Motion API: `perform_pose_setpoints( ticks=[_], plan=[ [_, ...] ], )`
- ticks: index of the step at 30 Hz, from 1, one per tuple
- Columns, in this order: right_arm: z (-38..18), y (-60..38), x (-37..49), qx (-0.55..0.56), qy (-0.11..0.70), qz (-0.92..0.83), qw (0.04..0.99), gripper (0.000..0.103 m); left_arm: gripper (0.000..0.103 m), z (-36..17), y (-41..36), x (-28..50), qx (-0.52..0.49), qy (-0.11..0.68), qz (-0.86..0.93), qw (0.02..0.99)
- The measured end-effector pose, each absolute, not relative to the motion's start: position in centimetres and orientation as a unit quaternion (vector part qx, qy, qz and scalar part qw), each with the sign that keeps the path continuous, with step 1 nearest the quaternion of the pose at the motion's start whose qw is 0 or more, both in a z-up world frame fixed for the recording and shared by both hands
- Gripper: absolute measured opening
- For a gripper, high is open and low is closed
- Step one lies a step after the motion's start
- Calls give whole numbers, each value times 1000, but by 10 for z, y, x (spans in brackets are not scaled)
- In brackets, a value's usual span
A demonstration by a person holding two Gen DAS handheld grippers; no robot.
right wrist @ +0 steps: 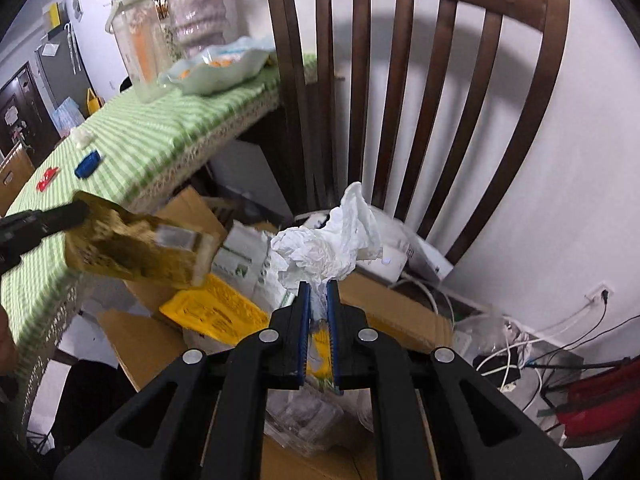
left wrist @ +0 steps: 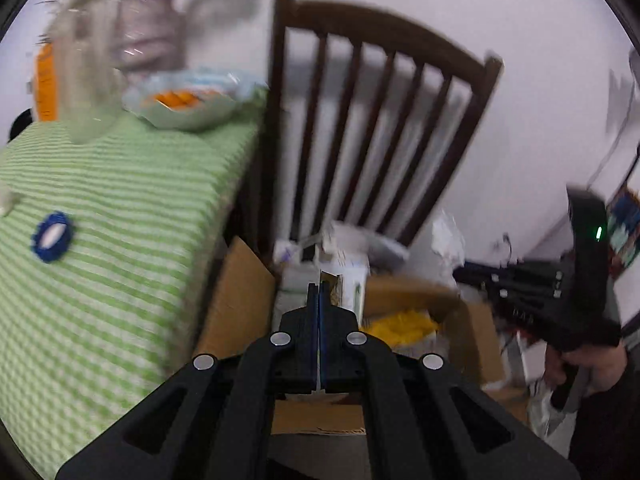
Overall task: Collect trash
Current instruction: 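Carry gold wrapper and white tissue to the cardboard box and release both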
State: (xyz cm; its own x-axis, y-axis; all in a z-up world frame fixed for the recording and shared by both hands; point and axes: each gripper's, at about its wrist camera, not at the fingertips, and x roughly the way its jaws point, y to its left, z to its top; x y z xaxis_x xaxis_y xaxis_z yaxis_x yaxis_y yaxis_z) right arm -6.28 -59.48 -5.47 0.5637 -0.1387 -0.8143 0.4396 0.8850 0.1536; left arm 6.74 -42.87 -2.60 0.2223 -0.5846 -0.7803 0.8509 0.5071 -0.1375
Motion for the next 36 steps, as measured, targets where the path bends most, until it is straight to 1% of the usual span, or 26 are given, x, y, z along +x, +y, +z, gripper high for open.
perform_pose_setpoints(
  ticks=[4,7,12,18,19,20,21,22,23,24,27,29,36],
  plan=[
    [-71,-595,-64,180,459,-148,857,9,0,-55,-448,59,192,434,-479,738],
    [-86,-593,-64,184,478,-140,847,9,0,-79,-458,59,224,450,-454,736],
    [-100,-591,-62,193,491,-128,840,9,0,-100,-465,58,225,472,-451,723],
    [-104,-584,-52,186,502,-111,838,9,0,-118,-473,64,228,485,-438,721],
    [-105,-582,-50,184,504,-109,837,10,0,-122,-472,68,223,495,-429,722],
    [-105,-582,-48,183,506,-108,836,13,0,-125,-471,71,218,504,-421,722],
    [-106,-580,-46,181,509,-108,835,17,5,-125,-469,74,215,508,-418,722],
    [-106,-579,-44,180,510,-107,835,26,10,-125,-467,76,209,510,-419,722],
    [-106,-578,-43,180,510,-106,834,30,26,-123,-464,77,206,509,-418,724],
    [-105,-577,-42,178,510,-106,835,31,35,-120,-461,76,205,505,-417,727],
    [-101,-576,-38,176,506,-107,837,32,40,-107,-457,74,203,487,-428,734],
    [-99,-576,-36,174,504,-109,839,34,45,-97,-456,72,206,473,-432,739],
    [-84,-575,-28,159,494,-120,846,39,54,-57,-448,65,195,426,-458,755]
  ],
)
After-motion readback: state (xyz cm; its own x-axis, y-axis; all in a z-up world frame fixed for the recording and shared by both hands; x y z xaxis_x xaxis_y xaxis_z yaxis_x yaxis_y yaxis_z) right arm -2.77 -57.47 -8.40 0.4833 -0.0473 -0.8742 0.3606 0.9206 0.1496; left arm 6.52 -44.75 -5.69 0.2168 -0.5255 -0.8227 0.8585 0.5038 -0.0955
